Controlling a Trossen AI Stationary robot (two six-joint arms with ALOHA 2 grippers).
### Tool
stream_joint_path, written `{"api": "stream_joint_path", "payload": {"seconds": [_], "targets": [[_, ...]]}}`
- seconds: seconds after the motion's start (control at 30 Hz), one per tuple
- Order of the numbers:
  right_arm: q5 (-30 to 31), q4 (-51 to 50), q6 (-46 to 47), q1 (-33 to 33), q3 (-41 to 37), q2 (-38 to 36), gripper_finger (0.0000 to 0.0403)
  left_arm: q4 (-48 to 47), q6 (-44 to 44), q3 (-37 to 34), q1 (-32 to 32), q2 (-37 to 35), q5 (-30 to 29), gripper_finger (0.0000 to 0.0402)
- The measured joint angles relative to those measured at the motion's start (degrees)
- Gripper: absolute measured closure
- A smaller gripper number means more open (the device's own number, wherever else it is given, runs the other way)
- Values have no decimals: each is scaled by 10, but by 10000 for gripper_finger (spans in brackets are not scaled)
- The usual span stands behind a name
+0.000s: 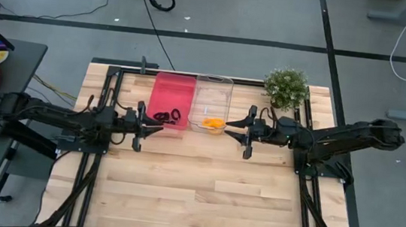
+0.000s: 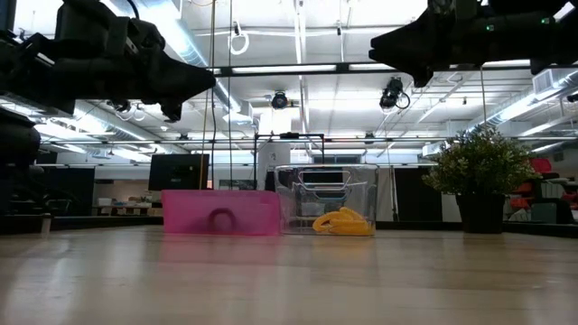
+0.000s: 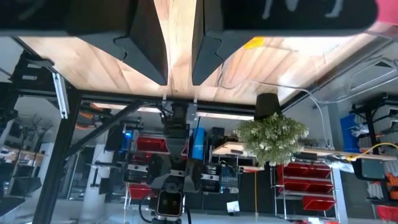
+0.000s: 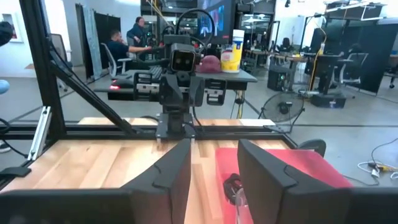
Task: Sort spring keychains
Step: Return to home position
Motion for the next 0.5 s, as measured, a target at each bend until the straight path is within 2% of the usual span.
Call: {"api": "stream_joint_path", "payload": {"seconds": [0.2, 0.3, 0.4, 0.5], "targets": [[0, -5, 6, -7, 0, 0, 269, -2, 0, 0, 0, -2, 0, 326], [-12, -36, 15, -17, 0, -17, 269, -15, 1, 0, 0, -25, 0, 326], [-16, -75, 15, -19, -10, -61, 269, -80, 2, 0, 0, -77, 0, 326], [-12, -66, 20, -19, -52, -130, 269, -157, 6, 0, 0, -156, -2, 326]]}}
